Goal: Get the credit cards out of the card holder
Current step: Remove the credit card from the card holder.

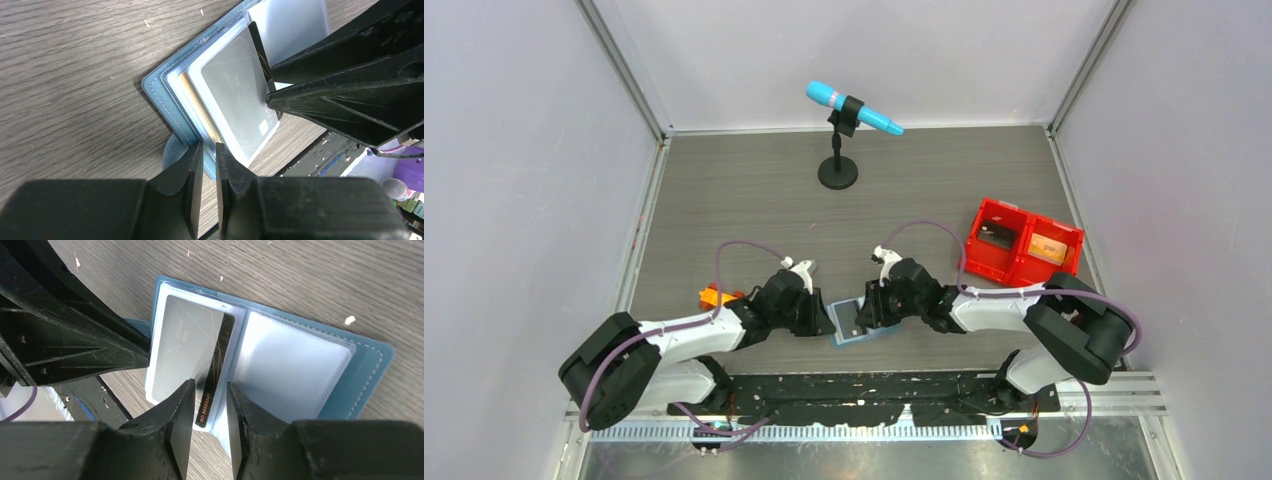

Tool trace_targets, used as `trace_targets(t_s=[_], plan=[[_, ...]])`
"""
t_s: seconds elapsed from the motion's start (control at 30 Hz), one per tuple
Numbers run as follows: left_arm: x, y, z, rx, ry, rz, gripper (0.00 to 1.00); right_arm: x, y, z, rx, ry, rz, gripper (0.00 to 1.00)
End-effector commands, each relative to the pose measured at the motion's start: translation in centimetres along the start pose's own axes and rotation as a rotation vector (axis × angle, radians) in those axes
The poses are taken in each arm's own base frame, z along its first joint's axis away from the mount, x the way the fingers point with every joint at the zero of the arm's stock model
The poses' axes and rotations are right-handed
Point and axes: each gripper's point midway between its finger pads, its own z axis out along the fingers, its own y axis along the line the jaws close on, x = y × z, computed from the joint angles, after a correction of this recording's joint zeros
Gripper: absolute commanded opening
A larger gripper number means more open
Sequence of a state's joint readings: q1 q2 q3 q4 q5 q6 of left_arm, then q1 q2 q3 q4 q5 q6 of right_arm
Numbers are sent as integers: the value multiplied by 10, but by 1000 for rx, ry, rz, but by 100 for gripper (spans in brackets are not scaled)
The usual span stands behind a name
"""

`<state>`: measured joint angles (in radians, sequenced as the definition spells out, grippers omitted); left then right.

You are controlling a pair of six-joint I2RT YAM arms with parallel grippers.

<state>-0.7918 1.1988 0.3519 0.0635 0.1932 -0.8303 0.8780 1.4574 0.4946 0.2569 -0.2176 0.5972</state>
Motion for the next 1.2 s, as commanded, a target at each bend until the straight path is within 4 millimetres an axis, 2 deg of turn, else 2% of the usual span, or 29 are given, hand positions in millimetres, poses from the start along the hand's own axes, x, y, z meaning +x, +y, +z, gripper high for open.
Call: trace_targets(t_s=[0.0, 0.17, 0.5, 0.6, 0.73, 0.8, 0.9, 1.03, 1.17], plan=[[3, 19, 2, -61, -24, 22, 18, 3, 5, 5, -60, 14, 18, 37], [4, 19, 2, -58, -24, 18, 18, 6, 4, 10, -84, 22, 40, 35], [5, 21, 0, -61, -29, 13, 17, 11, 3, 3, -119, 1, 66, 8], [4, 21, -1, -71, -24, 17, 17, 10, 6, 2, -140, -5, 74, 6], [3, 20, -4, -80, -24, 11, 17, 9, 9, 1, -164, -14, 97, 13], [-1, 13, -8, -55, -40, 7, 18, 10, 12, 0, -183, -14, 105, 14], [-7, 4, -16, -35, -55, -7, 19, 10, 15, 0, -202, -13, 115, 6], [-17, -13, -25, 7, -78, -4, 26, 9, 16, 0, -210, -21, 121, 5], [-21, -17, -26, 21, -90, 1, 29, 9, 16, 1, -213, -17, 123, 5]])
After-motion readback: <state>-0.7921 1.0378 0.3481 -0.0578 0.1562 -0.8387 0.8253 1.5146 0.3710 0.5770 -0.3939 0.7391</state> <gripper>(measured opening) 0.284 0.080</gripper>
